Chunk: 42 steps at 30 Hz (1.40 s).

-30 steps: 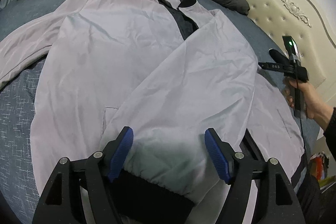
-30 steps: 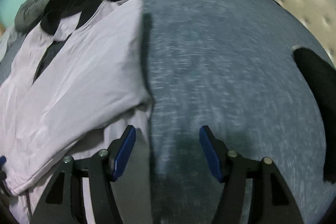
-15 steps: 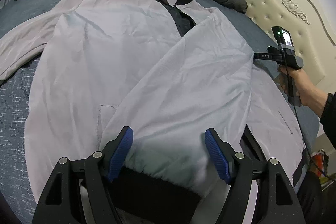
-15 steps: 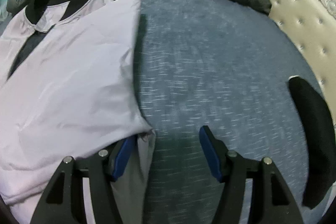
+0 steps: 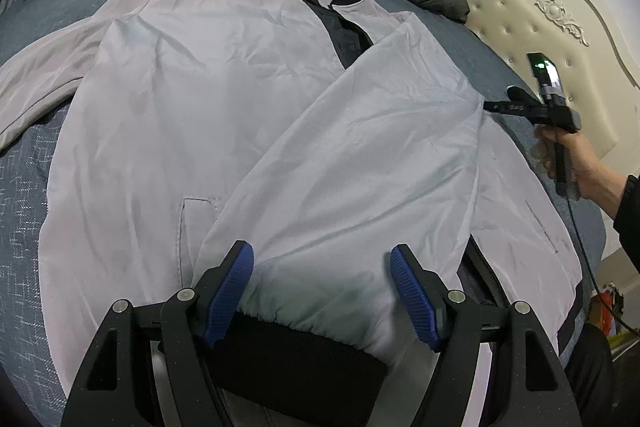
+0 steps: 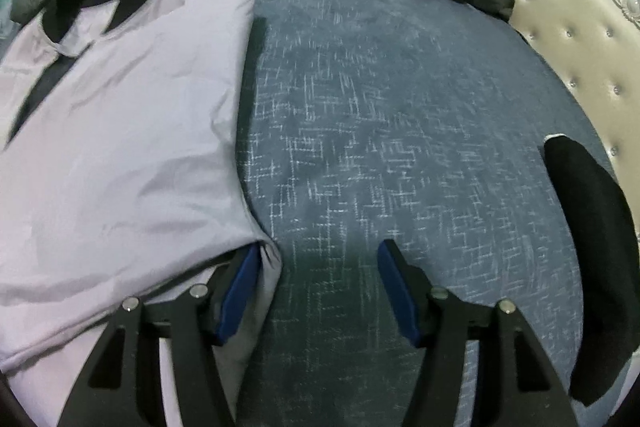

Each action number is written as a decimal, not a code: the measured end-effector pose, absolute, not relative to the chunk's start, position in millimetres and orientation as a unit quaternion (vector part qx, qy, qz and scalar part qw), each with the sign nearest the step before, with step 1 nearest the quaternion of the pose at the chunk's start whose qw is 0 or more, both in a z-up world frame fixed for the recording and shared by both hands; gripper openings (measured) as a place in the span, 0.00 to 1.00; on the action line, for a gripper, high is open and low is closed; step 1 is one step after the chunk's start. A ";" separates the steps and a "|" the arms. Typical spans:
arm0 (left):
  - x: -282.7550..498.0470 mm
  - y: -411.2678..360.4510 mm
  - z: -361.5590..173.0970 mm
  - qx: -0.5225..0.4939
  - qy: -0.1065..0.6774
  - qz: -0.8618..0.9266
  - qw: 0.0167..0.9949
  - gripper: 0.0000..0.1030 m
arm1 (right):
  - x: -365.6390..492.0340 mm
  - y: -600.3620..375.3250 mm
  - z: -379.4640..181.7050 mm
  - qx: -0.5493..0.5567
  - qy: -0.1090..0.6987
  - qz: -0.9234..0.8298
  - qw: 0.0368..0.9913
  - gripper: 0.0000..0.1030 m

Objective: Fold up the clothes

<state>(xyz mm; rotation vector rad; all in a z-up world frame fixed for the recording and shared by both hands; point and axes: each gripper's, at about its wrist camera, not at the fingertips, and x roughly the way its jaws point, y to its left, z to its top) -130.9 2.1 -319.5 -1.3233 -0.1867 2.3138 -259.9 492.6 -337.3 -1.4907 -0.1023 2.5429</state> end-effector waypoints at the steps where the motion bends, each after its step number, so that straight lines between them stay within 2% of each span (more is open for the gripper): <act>1: -130.8 1.8 -319.6 -0.482 -0.068 0.842 0.233 0.73 | -256.5 497.8 -331.5 -0.500 -0.022 0.861 0.092 0.60; 5: -130.1 1.3 -319.7 -0.482 -0.069 0.842 0.232 0.73 | -247.9 495.8 -311.0 -0.483 -0.015 0.870 0.093 0.59; 8: -129.9 2.5 -319.6 -0.482 -0.065 0.843 0.231 0.73 | -247.5 494.2 -295.9 -0.469 0.018 0.879 0.079 0.42; 12: -130.5 2.1 -319.8 -0.482 -0.066 0.843 0.232 0.73 | -263.3 474.1 -293.1 -0.471 0.035 0.880 0.041 0.30; 16: -130.8 0.4 -321.1 -0.482 -0.071 0.841 0.233 0.73 | -282.3 447.1 -314.0 -0.495 0.011 0.869 0.015 0.22; 22: -134.9 -6.9 -319.9 -0.490 -0.100 0.833 0.238 0.73 | -296.0 458.7 -346.1 -0.520 0.023 0.853 0.029 0.18; 26: -139.7 -12.1 -318.4 -0.495 -0.122 0.827 0.239 0.73 | -296.7 475.8 -322.1 -0.476 0.108 0.873 0.022 0.18; 28: -138.6 -11.5 -318.6 -0.494 -0.120 0.827 0.240 0.73 | -305.4 479.3 -308.3 -0.458 0.122 0.880 0.024 0.21; 36: -135.2 -1.7 -320.3 -0.490 -0.091 0.833 0.239 0.78 | -376.0 467.1 -284.0 -0.453 0.110 0.884 0.034 0.22; 42: -136.8 -4.5 -320.5 -0.490 -0.099 0.832 0.243 0.78 | -427.9 444.4 -280.8 -0.453 0.076 0.888 0.034 0.22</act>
